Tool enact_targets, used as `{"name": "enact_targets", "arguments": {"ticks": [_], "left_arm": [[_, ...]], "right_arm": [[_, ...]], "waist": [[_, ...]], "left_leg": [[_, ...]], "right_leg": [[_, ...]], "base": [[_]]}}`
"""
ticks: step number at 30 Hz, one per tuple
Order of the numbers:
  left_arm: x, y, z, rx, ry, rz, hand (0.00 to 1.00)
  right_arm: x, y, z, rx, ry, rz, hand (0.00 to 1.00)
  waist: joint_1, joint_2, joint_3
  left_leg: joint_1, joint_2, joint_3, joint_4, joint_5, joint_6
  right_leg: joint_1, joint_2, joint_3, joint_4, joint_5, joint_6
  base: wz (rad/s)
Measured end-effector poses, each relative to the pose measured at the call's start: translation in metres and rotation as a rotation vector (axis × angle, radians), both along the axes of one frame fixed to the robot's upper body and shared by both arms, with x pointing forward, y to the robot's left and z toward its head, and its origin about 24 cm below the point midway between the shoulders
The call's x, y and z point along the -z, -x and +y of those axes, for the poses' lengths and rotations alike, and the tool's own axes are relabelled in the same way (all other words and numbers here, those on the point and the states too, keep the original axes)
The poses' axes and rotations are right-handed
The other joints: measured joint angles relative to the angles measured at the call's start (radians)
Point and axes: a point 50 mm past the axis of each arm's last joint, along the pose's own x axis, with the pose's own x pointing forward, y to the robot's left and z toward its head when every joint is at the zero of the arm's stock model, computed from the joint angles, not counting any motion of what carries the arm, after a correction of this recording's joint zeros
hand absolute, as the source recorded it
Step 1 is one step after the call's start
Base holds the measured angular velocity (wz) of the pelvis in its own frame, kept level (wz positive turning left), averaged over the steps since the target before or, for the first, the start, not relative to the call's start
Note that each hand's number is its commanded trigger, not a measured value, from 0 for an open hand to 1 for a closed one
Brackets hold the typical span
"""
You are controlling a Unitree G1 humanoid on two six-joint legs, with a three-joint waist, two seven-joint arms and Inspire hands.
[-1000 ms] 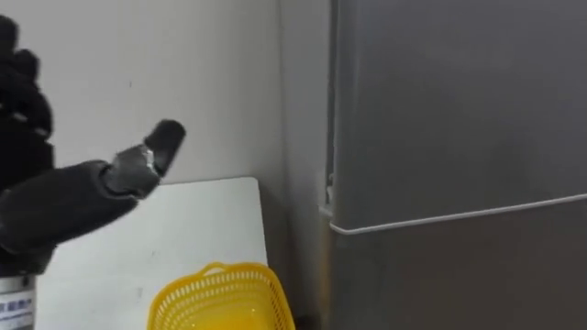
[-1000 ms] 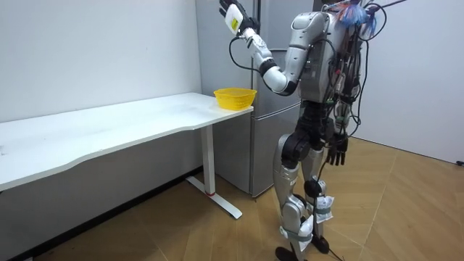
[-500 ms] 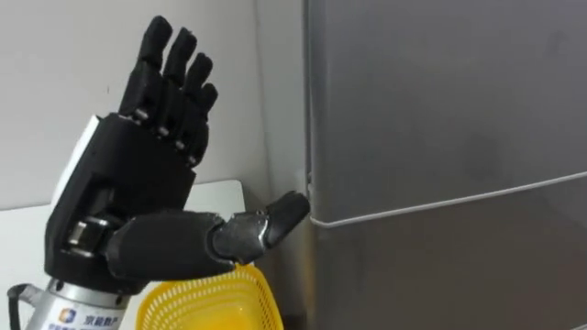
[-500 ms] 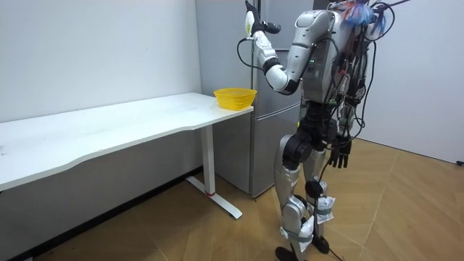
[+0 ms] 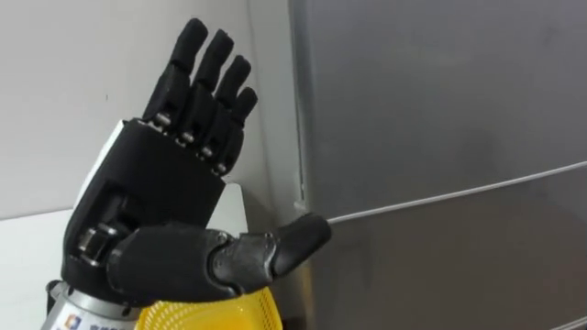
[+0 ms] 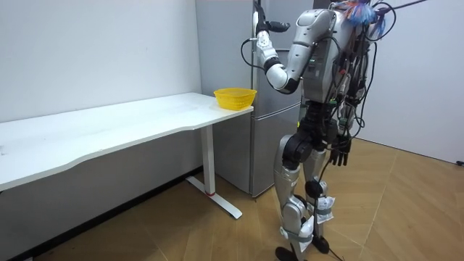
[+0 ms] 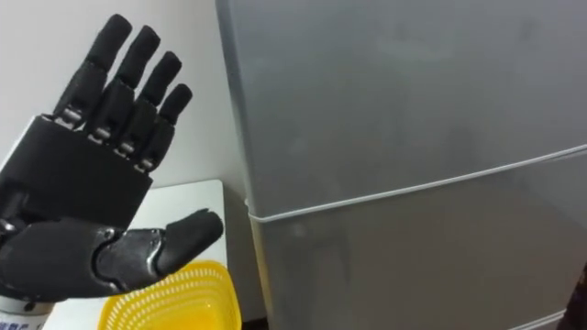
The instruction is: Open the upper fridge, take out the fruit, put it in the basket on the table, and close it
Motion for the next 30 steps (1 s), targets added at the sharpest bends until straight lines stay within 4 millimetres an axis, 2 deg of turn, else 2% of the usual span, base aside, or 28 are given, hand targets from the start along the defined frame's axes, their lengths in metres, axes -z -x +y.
{"name": "enact_targets", "arguments": {"ticks": [13, 19, 26, 30], "left_arm": [[0.023, -0.012, -0.009, 0.045, -0.052, 0.12, 0.0], [0.045, -0.02, -0.019, 0.008, -0.183, 0.218, 0.0], [0.049, -0.02, -0.024, -0.019, -0.259, 0.222, 0.0], [0.049, -0.02, -0.024, -0.01, -0.263, 0.222, 0.0]], "right_arm": [[0.0, 0.001, 0.0, 0.006, 0.011, 0.022, 0.0], [0.001, 0.003, 0.002, -0.027, 0.008, 0.051, 0.0], [0.001, 0.005, 0.003, -0.035, 0.007, 0.072, 0.0], [0.002, 0.003, 0.004, -0.063, 0.004, 0.076, 0.0]], "waist": [[-0.002, -0.001, 0.0011], [-0.006, -0.014, 0.0096], [-0.008, -0.017, 0.0104], [-0.009, -0.016, 0.0079]], "left_leg": [[0.002, 0.0, 0.008, -0.004, 0.001, 0.001], [0.003, 0.0, 0.01, -0.006, 0.001, 0.0], [0.003, 0.001, 0.008, -0.006, 0.001, 0.0], [0.002, 0.002, 0.008, -0.005, 0.001, 0.0]], "right_leg": [[0.002, 0.001, 0.009, -0.001, 0.0, 0.001], [-0.002, 0.004, 0.015, -0.003, 0.0, 0.001], [-0.002, 0.006, 0.013, -0.004, 0.0, 0.0], [-0.003, 0.006, 0.014, -0.003, 0.0, 0.0]], "base": [[-0.02], [-0.02], [0.0], [0.0]]}}
